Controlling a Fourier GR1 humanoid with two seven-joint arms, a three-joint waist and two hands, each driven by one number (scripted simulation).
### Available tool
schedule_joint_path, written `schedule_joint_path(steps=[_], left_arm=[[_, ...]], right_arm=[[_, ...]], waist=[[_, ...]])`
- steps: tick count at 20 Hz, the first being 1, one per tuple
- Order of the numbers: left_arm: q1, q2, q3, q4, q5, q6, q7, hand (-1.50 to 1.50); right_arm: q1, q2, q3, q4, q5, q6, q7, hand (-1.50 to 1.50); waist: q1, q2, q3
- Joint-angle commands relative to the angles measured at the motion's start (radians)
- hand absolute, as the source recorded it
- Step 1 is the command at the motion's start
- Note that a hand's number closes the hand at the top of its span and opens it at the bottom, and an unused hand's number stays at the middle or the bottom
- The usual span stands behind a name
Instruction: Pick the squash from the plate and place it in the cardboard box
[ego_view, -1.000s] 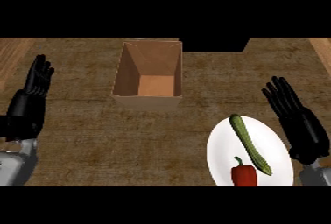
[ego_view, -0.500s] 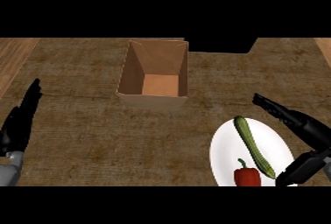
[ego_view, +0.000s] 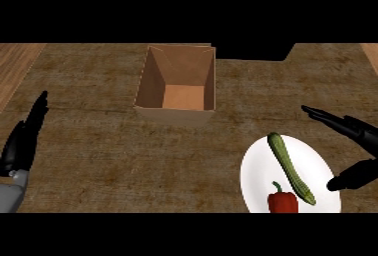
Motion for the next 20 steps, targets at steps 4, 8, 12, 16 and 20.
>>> schedule_joint_path(steps=[4,8,12,16,20], left_arm=[[-0.016,-0.039,-0.018,0.026,-0.029,0.018,0.007,0.0],[0.022,-0.014,0.012,0.028,-0.022,-0.005,-0.034,0.0],[-0.018,0.005,0.043,0.051,-0.019,-0.031,0.001,0.0],[-0.019,-0.058,0.016,0.051,-0.084,0.031,0.01,0.0],[-0.005,-0.025,0.09,0.062,-0.059,-0.046,0.008,0.0]], right_arm=[[-0.153,-0.098,0.136,0.118,0.286,-0.024,-0.236,-1.5],[-0.237,-0.065,0.246,0.165,0.442,-0.082,-0.162,-1.5],[-0.318,-0.018,0.309,0.225,0.551,-0.09,-0.136,-1.5],[-0.369,0.086,0.349,0.283,0.614,-0.06,-0.073,-1.5],[-0.368,0.123,0.311,0.328,0.696,-0.109,-0.073,-1.5]], waist=[[-0.008,-0.005,-0.005],[-0.007,-0.01,-0.006],[-0.026,-0.013,-0.007],[-0.037,-0.014,-0.007],[-0.046,-0.018,-0.007]])
